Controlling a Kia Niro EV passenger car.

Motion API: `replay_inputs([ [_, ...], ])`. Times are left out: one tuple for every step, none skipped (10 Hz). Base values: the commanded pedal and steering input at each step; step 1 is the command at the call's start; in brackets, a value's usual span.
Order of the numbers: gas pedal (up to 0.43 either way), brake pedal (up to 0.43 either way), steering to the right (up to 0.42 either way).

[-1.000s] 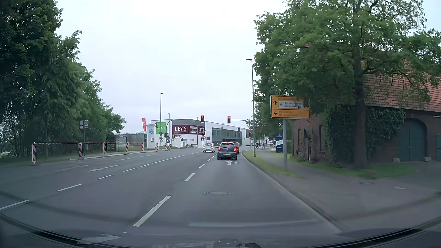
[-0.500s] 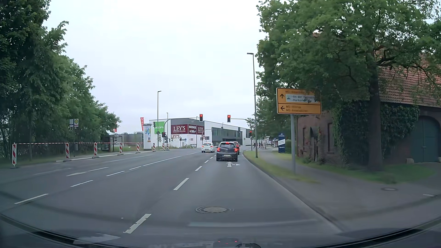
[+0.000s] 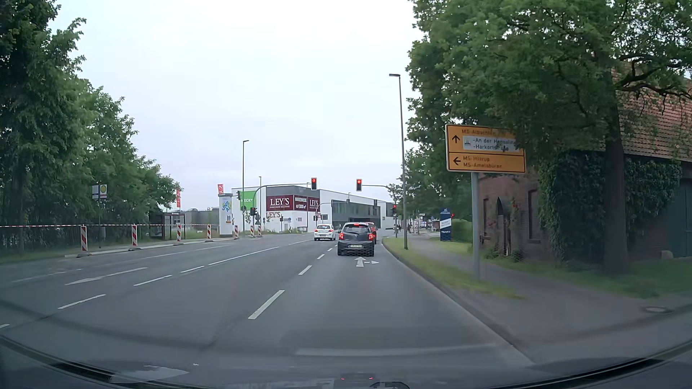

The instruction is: Follow the waypoints while adhering to traffic rules and regulations

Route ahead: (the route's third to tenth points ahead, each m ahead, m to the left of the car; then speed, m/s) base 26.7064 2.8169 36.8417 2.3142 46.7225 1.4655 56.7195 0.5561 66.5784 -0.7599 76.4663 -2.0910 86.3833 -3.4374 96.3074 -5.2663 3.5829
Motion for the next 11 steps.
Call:
replay_inputs([
  [0.008, 0.0, -0.001],
  [0.008, 0.0, -0.005],
  [0.0, 0.0, -0.005],
  [0.0, 0.0, -0.005],
  [0.0, 0.0, -0.005],
  [0.0, 0.0, -0.005],
  [0.0, 0.0, -0.003],
  [0.0, 0.0, 0.0],
  [0.0, 0.0, 0.0],
  [0.0, 0.0, 0.0],
  [0.0, 0.0, 0.0],
])
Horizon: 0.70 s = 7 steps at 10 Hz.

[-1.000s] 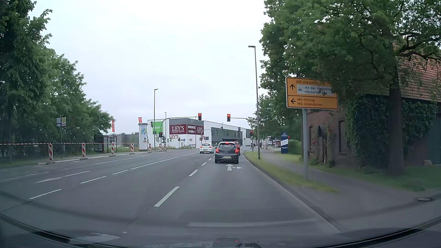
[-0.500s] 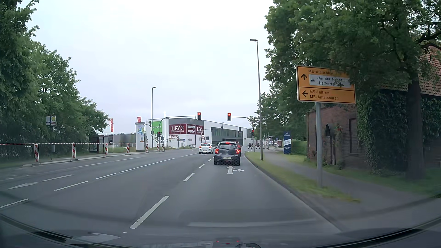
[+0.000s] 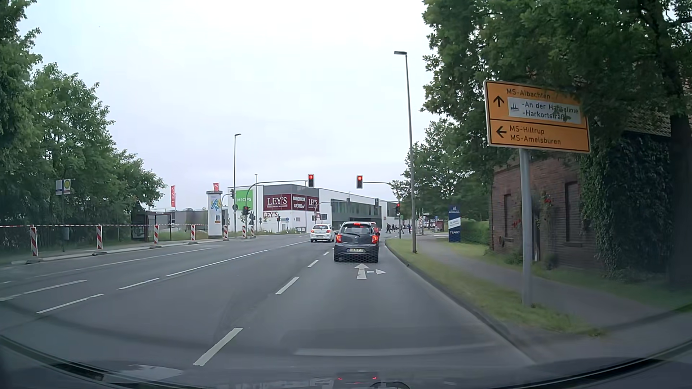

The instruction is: Follow the waypoints while adhering to traffic rules and regulations

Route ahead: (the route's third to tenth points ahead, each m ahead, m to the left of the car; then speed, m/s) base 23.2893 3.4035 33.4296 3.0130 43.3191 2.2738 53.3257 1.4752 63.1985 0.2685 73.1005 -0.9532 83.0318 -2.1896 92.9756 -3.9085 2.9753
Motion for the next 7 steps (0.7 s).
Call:
replay_inputs([
  [0.0, 0.0, 0.0],
  [0.0, 0.0, 0.0],
  [0.0, 0.0, 0.0],
  [0.0, 0.0, 0.0],
  [0.0, 0.0, 0.0],
  [0.0, 0.0, 0.0],
  [0.0, 0.0, -0.001],
])
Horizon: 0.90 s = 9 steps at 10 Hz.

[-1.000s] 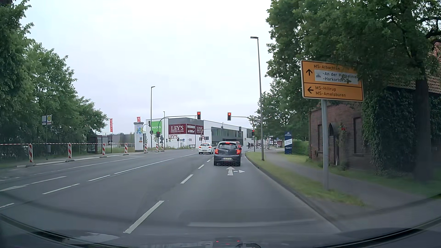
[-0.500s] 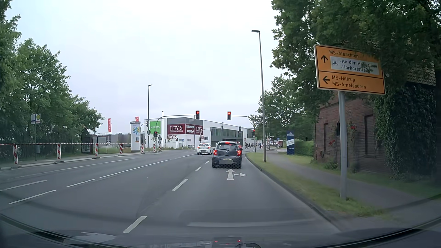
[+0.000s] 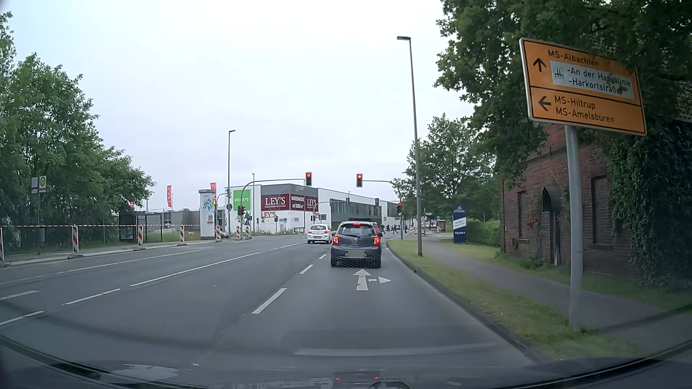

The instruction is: Follow the waypoints while adhering to traffic rules and regulations

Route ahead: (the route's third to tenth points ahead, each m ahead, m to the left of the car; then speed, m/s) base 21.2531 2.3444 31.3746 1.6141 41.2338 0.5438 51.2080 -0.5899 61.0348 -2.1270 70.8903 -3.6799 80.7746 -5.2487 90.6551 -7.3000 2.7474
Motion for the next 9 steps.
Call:
replay_inputs([
  [0.0, 0.024, -0.002],
  [0.0, 0.061, -0.004],
  [0.0, 0.085, -0.004],
  [0.0, 0.091, -0.004],
  [0.0, 0.091, -0.004],
  [0.0, 0.098, -0.004],
  [0.0, 0.104, -0.004],
  [0.0, 0.104, -0.004],
  [0.0, 0.11, -0.004],
])
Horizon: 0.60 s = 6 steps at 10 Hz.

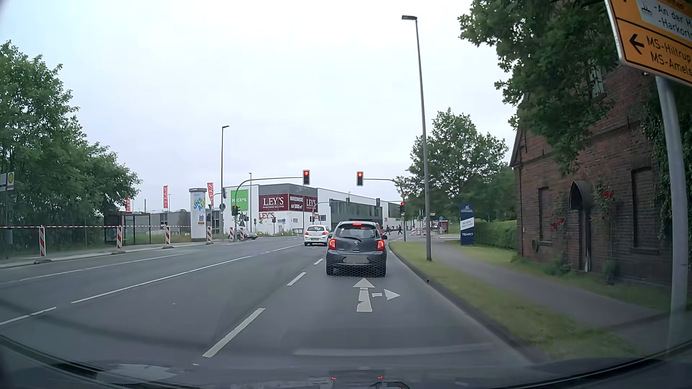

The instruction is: Follow the waypoints while adhering to traffic rules and regulations

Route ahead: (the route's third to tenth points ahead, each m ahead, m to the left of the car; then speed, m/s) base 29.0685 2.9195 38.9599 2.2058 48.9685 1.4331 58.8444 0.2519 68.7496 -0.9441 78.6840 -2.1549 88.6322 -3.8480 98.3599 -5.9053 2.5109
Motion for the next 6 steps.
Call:
replay_inputs([
  [0.0, 0.11, -0.004],
  [0.0, 0.122, -0.004],
  [0.0, 0.128, -0.003],
  [0.0, 0.134, -0.003],
  [0.0, 0.14, -0.003],
  [0.0, 0.14, -0.003],
])
